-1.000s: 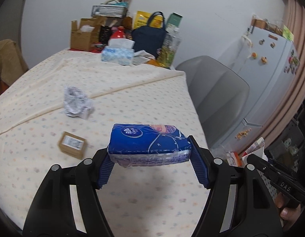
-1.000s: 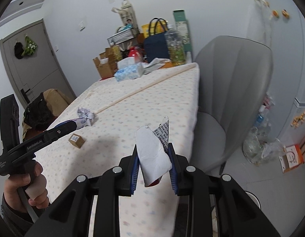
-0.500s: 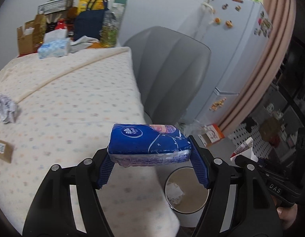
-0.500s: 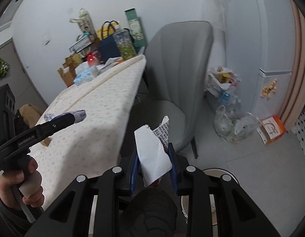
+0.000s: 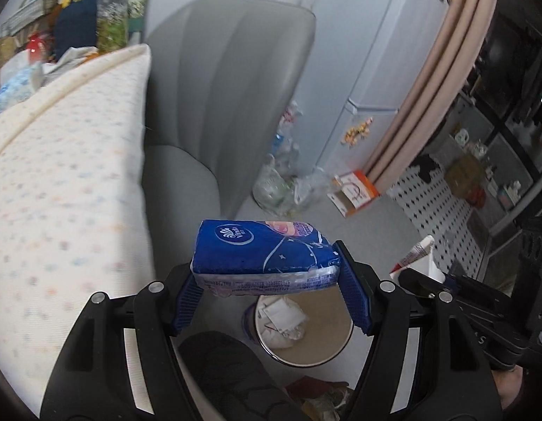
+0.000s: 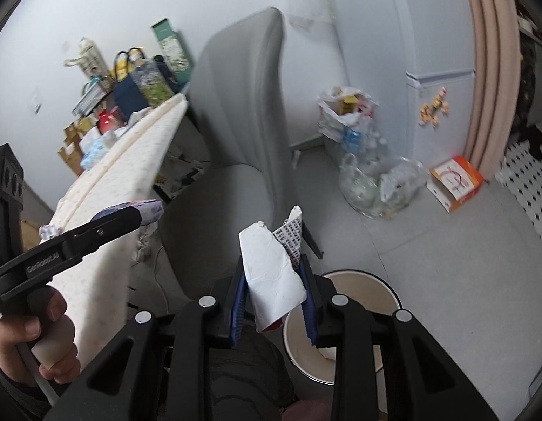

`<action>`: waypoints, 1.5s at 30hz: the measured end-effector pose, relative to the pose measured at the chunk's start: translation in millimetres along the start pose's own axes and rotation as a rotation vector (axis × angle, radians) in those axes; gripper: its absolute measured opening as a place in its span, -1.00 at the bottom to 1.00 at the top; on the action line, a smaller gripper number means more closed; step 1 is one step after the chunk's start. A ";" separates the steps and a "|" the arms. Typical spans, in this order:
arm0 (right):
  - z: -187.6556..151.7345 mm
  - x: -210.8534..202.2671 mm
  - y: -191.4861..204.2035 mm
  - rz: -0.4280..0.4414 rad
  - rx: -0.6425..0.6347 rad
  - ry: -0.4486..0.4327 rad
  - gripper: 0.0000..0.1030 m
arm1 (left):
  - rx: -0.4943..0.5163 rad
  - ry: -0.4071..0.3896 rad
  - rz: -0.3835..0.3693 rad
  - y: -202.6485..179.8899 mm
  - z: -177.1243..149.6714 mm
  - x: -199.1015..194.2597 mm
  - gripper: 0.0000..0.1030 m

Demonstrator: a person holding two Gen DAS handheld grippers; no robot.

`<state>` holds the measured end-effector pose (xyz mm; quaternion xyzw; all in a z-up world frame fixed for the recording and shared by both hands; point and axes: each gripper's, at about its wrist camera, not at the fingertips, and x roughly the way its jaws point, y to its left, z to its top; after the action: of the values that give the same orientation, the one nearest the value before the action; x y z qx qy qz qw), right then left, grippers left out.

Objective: Collect trash
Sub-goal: 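Carry the wipe pack and paper in both grippers over the beige bin, then open both grippers to drop the wipe pack and paper into the bin, then move both tools back toward the cardboard box and crumpled paper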

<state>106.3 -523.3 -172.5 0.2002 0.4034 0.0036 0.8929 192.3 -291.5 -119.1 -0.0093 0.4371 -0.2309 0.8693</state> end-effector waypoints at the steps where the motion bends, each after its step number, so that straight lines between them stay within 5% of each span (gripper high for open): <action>1: -1.3 5.5 -6.7 -0.005 0.016 0.011 -0.32 | 0.002 0.013 0.001 -3.3 -0.7 6.1 0.34; 4: -5.5 14.5 -22.4 -0.020 0.047 0.017 0.12 | 0.015 0.046 -0.004 -13.8 -3.7 21.1 0.34; 19: -20.3 -42.7 -88.2 -0.095 0.164 -0.060 0.34 | 0.092 0.177 -0.080 -68.5 -22.4 69.1 0.35; 22: -22.0 -54.7 -96.1 -0.106 0.184 -0.079 0.34 | 0.072 0.220 -0.126 -76.3 -24.2 76.6 0.74; 29: -19.7 -61.6 -90.9 -0.092 0.183 -0.100 0.38 | 0.033 0.158 -0.121 -60.9 -16.3 53.1 0.89; 37: -10.3 -71.0 -48.0 -0.082 0.111 -0.154 0.86 | 0.009 0.018 -0.045 -19.3 -0.2 -7.7 0.89; 45: 1.1 -66.8 0.2 -0.036 0.063 -0.164 0.86 | -0.058 -0.107 0.027 35.8 8.1 -72.5 0.89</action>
<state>62.1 -534.7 -123.8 0.2204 0.3322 -0.0415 0.9162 175.5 -231.3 -67.2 -0.0409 0.3968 -0.2054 0.8937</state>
